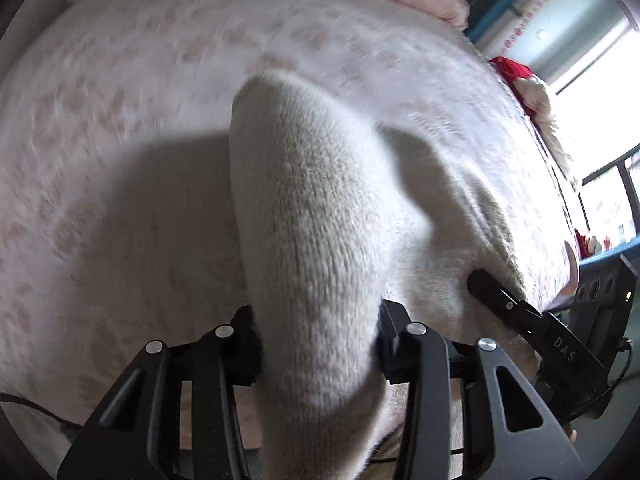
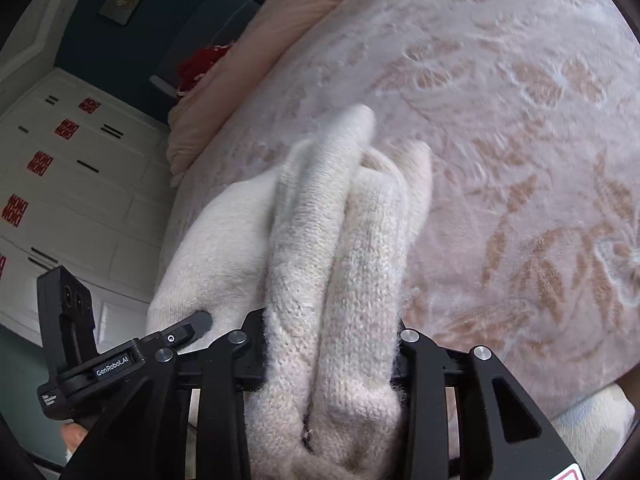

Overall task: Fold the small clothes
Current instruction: 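Lift the folded sweater off the bed with both grippers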

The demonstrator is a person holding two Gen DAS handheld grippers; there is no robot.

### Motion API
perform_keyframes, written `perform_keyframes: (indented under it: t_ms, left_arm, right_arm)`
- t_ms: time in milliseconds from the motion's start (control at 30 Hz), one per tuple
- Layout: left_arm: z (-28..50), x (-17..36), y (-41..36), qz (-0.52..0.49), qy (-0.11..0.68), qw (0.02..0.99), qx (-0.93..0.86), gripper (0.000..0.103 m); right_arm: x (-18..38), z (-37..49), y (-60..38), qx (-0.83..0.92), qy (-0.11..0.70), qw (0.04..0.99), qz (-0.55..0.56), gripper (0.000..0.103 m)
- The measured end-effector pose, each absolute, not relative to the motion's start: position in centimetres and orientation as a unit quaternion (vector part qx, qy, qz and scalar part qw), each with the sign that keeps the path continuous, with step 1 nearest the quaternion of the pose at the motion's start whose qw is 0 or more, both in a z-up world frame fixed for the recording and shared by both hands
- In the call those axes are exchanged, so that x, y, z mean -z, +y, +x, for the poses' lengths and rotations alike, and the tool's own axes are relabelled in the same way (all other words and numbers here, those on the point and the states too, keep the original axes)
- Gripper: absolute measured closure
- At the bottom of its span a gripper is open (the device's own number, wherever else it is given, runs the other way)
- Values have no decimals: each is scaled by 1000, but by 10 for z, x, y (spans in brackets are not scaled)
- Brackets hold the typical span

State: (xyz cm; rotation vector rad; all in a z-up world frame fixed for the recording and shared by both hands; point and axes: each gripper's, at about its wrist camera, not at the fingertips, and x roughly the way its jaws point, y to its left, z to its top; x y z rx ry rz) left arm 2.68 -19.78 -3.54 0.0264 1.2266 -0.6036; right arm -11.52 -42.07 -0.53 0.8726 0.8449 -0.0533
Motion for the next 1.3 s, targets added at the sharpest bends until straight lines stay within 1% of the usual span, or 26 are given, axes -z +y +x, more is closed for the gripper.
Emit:
perform_keyframes:
  t_ms: [167,367,567,767,1000,1167,1300]
  left_arm:
    - [-1,-16,-190,46,517,799,304,63]
    - [-21,-62,-168,40,471,817,332,63]
    - [-43,-124,-143,13,406,838,363,63]
    - [-68,-204,-100,-6,295,865,405,63]
    - [-83,-275,-40,-29,173,883,435,62]
    - [-86,-314,3,-48,84,893,439,61]
    - [-80,-330,35,-63,25,900,430,58]
  right_arm:
    - [-40,-137,-399,17,372,844,386,69]
    - [-94,-169,-383,13,323,875,360,69]
    - [-170,-194,-360,1,247,918,309,69]
    - [-250,-217,-328,-19,146,959,243,69]
    - [-334,-228,-285,-60,41,983,168,68]
    - [-380,-222,-253,-95,-18,988,123,68]
    - [-401,-206,-233,-128,-46,985,109,67]
